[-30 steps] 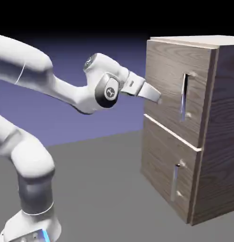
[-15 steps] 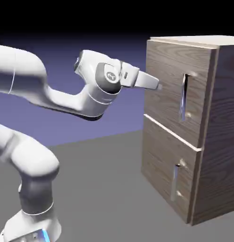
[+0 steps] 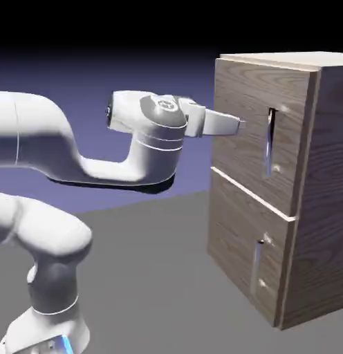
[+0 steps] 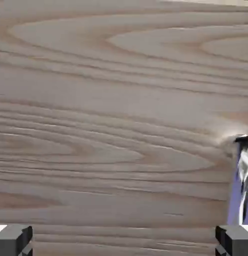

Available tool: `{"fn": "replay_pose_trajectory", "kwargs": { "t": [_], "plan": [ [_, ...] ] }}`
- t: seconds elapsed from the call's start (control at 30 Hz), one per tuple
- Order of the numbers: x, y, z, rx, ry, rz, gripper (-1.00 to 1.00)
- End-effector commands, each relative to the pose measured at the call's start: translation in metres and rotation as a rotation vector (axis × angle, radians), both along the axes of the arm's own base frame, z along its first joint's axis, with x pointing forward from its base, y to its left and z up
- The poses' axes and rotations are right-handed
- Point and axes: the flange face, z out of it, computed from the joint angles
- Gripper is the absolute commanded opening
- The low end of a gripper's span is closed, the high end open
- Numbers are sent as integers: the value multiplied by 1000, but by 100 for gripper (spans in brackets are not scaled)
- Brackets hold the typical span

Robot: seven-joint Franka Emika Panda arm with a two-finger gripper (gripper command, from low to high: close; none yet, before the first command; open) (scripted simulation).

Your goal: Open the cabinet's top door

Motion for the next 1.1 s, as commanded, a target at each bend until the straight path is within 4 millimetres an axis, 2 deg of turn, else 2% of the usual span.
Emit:
{"fn": "replay_pose_trajectory", "kwargs": {
  "t": [0.0,0.23,0.5,0.57,0.73,0.77,0.8,1.07],
  "plan": [
    [0,-4,-2,4,-11,0,0],
    [5,-34,-21,34,-80,4,0],
    [17,-69,-54,72,-144,16,0],
    [17,-69,-54,73,-144,16,0],
    [67,-67,-54,73,-144,16,0],
    [67,-67,-54,73,-144,16,-100],
    [67,-67,-54,73,-144,16,-100],
    [10,-38,-54,59,-150,-164,-100]
  ]
}}
